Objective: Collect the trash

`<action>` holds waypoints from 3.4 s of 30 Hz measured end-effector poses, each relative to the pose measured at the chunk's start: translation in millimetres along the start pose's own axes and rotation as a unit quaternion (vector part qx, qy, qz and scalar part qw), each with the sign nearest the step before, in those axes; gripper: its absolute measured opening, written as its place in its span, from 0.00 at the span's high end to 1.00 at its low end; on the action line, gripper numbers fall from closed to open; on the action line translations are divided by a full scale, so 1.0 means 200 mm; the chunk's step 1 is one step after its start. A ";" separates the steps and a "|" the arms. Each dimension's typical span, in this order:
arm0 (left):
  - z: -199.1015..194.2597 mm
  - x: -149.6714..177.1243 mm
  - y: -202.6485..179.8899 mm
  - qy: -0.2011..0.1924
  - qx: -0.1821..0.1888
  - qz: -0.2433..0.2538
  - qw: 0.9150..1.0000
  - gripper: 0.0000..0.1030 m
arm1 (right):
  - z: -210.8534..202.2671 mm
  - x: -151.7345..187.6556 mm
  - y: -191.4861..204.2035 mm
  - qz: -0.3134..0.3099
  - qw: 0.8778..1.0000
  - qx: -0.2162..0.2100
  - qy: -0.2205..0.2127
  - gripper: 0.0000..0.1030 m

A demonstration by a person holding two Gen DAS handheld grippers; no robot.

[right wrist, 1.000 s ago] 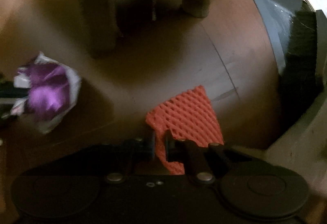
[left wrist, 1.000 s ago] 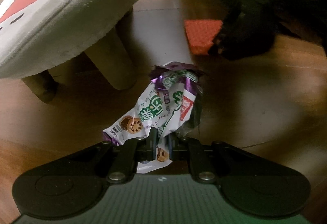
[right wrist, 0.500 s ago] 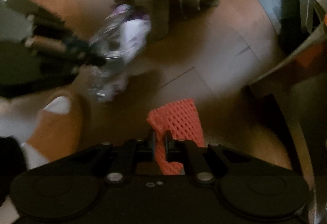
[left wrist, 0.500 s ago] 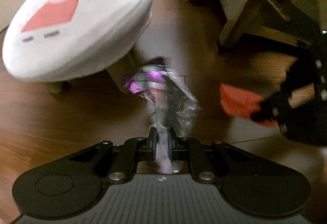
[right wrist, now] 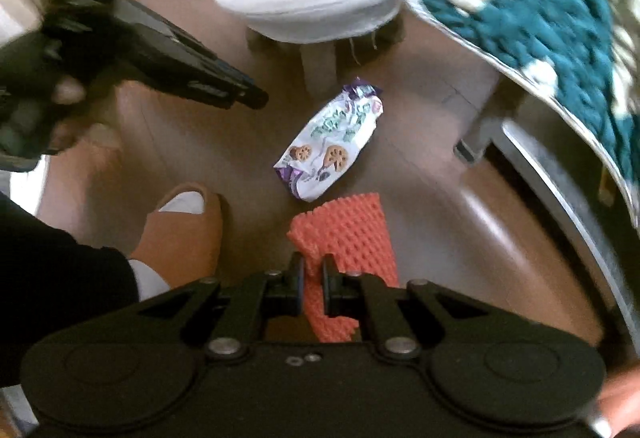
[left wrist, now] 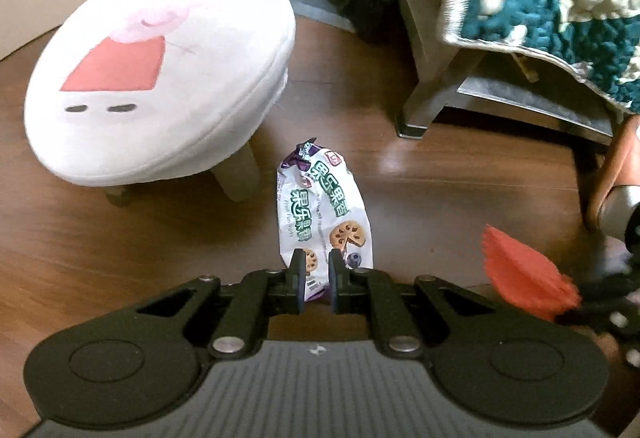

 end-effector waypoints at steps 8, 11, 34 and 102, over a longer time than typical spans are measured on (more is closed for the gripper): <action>0.29 -0.01 0.08 0.031 0.031 -0.065 0.997 0.43 | 0.05 0.23 -0.11 0.064 0.996 -0.033 0.058 0.92; 0.37 0.04 0.16 0.056 0.052 -0.131 0.988 0.43 | 0.09 0.22 -0.13 0.077 0.994 -0.045 0.061 0.92; 0.67 0.17 0.39 0.123 0.076 -0.347 0.927 0.59 | 0.15 0.23 -0.16 0.096 0.992 -0.058 0.056 0.92; -2.36 -0.79 -1.10 -0.327 0.084 -0.040 0.940 0.63 | -2.51 0.01 -0.58 0.105 0.869 0.177 -0.450 0.92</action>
Point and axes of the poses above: each gripper's, at about its wrist camera, not at the fingertips, and z roughly the way its jaws point, y to its left, x to its underside, the point moved 2 cm from there along z, roughly the way its jaws point, and after that the axes turned 8 degrees about x, right-handed, at the moved point
